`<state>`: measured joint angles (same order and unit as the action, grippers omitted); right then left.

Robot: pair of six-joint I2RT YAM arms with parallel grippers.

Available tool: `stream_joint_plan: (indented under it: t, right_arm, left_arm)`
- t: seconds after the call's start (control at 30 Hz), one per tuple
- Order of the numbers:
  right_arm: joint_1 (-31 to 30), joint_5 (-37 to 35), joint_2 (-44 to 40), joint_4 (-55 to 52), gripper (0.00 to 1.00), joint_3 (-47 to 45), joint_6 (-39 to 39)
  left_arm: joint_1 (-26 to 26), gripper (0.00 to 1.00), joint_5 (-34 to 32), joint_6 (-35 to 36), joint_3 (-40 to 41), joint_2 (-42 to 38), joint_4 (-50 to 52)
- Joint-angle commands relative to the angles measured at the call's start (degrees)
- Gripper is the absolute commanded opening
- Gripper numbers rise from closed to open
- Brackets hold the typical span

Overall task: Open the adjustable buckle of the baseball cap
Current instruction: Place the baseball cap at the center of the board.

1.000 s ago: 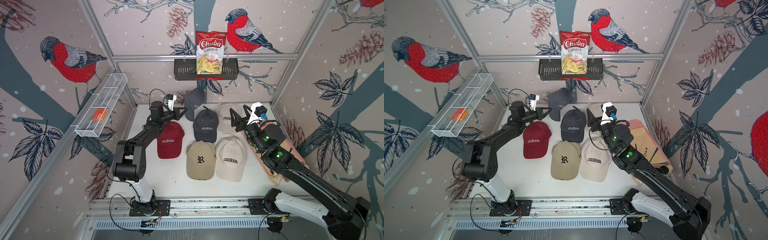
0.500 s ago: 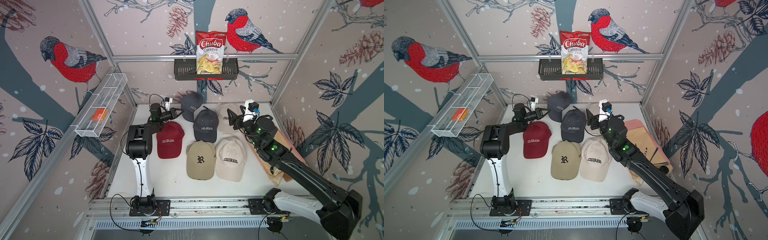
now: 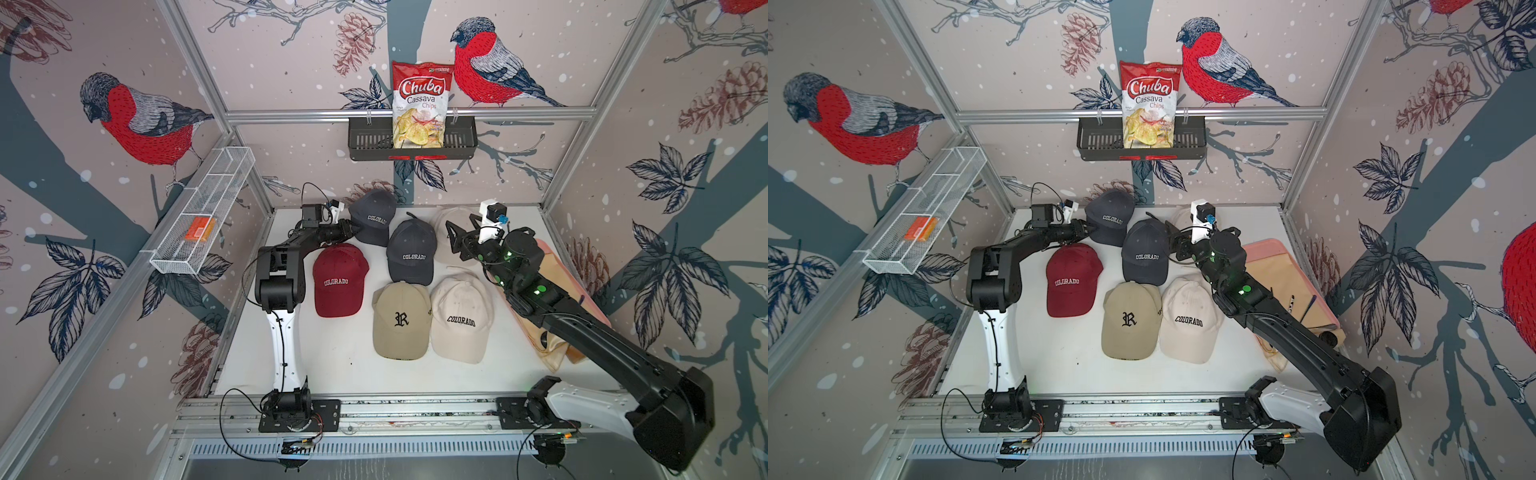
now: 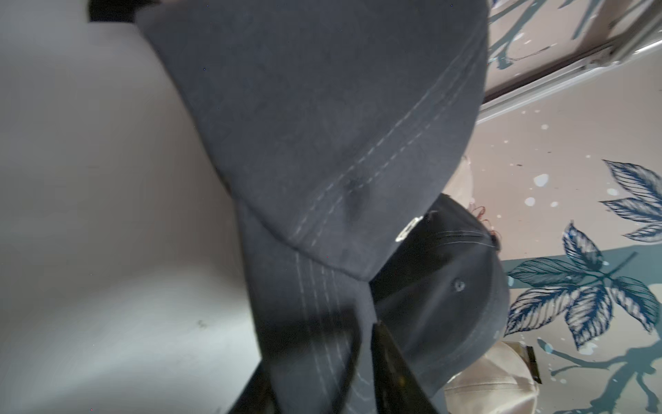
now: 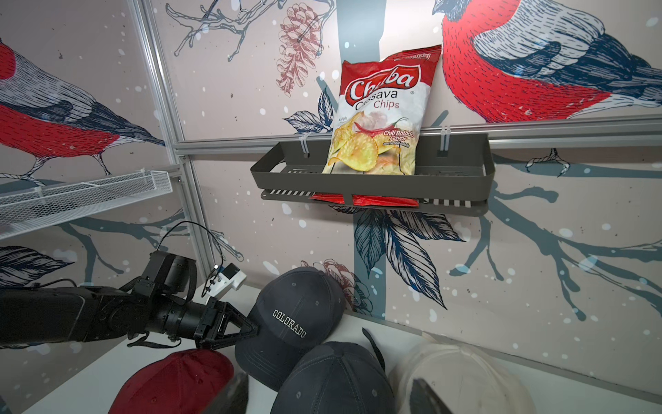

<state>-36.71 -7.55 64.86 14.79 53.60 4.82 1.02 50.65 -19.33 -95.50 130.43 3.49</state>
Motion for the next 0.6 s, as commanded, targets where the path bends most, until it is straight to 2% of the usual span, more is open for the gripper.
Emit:
stream_joint_plan:
  t: [0.0, 0.1, 0.17, 0.23, 0.27, 0.3, 0.4, 0.5, 0.57]
  right_arm:
    - [0.2, -0.3, -1.1, 1.3, 0.75, -0.6, 0.8]
    - [0.7, -0.8, -1.6, 0.2, 0.75, -1.1, 1.1]
    - [1.1, -0.9, -2.1, -0.4, 0.77, -1.9, 1.2]
    - [2.0, -0.8, -2.2, -1.6, 0.81, -2.4, 1.7]
    - [2.5, -0.8, -2.2, -2.2, 0.87, -2.7, 1.9]
    - [3.0, -1.2, -2.1, -2.5, 0.99, -3.1, 2.1]
    - [5.2, -3.6, -2.7, -3.0, 1.0, -5.0, 2.5]
    - [8.9, -8.6, -4.0, -1.9, 1.0, -8.0, 3.4]
    - [13.1, -12.6, -4.6, 0.4, 1.0, -11.4, 3.5]
  left_arm:
    - [0.2, 0.52, -9.3, 8.8, -3.7, 0.0, 13.9]
    - [0.2, 0.74, -15.2, 10.8, -5.6, -1.4, 17.7]
    - [0.2, 0.96, -19.5, 11.3, -5.1, -3.1, 18.6]
    - [0.1, 0.97, -23.0, 11.2, -3.4, -5.4, 17.8]
    - [0.1, 0.97, -24.8, 11.2, -1.8, -7.0, 16.9]
    - [0.1, 0.96, -26.7, 11.0, -0.2, -8.9, 15.7]
    - [-0.1, 0.96, -31.0, 10.5, 9.1, -17.7, 7.2]
    - [-0.4, 0.96, -35.1, 10.7, 21.7, -29.8, -4.8]
    - [-1.2, 0.96, -37.8, 11.8, 34.3, -40.5, -16.8]
